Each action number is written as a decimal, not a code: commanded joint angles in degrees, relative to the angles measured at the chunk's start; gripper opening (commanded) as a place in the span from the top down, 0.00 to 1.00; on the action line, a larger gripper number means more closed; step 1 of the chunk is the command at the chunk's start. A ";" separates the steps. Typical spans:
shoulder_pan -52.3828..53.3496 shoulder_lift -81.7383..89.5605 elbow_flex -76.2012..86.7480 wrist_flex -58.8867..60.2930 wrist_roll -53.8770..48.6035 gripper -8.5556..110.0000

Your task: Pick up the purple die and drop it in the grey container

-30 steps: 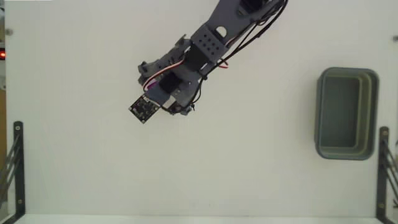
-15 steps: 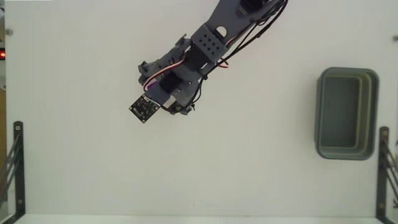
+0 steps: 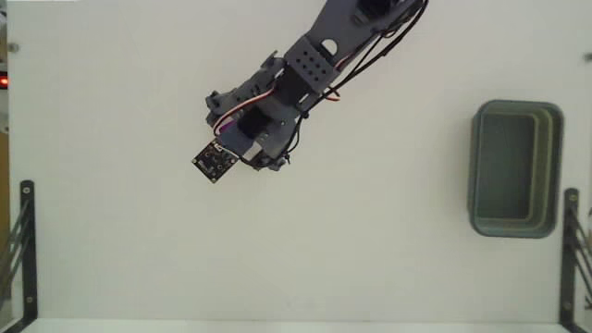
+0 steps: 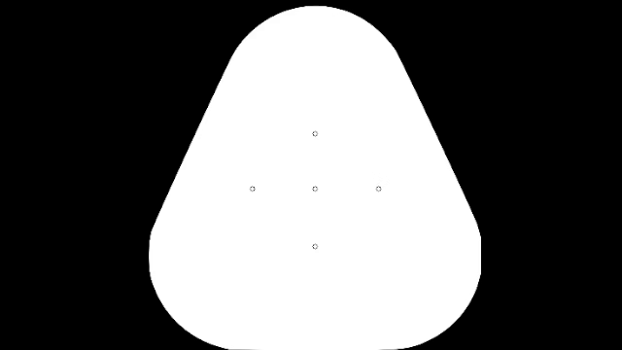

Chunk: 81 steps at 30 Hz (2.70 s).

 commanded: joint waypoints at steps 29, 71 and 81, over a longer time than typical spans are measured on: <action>0.22 1.24 0.00 -0.53 0.26 0.10; 0.22 1.24 0.00 -0.53 0.26 0.19; 0.22 1.24 0.00 -0.53 0.26 0.21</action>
